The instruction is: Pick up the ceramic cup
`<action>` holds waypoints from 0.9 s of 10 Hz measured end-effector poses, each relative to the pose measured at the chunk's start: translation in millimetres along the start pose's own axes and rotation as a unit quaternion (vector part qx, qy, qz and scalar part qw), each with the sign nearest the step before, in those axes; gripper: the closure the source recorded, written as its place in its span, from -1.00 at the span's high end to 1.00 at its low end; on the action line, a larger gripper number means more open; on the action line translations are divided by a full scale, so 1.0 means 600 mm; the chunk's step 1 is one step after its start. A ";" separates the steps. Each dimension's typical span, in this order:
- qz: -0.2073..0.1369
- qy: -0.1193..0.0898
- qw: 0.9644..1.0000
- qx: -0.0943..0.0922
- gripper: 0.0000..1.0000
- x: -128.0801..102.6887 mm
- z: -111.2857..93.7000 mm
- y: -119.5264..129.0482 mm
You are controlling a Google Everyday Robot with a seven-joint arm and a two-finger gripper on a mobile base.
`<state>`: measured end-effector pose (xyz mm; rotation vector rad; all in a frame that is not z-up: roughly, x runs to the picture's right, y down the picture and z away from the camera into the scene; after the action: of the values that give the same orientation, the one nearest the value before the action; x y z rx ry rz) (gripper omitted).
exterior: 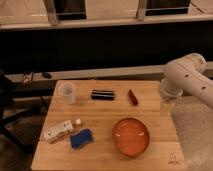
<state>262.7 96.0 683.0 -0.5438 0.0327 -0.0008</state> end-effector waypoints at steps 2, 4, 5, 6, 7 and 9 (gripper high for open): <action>-0.021 0.002 1.000 0.014 0.60 -0.049 -0.011 -0.016; -0.036 0.002 0.999 0.024 0.60 -0.076 -0.018 -0.027; -0.041 0.003 0.999 0.029 0.60 -0.081 -0.020 -0.030; -0.052 0.001 0.998 0.033 0.60 -0.101 -0.023 -0.038; -0.056 0.000 0.998 0.036 0.60 -0.111 -0.025 -0.044; -0.067 -0.001 0.997 0.042 0.60 -0.146 -0.031 -0.057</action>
<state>174.6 57.8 687.4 -0.4619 -0.0064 -0.1328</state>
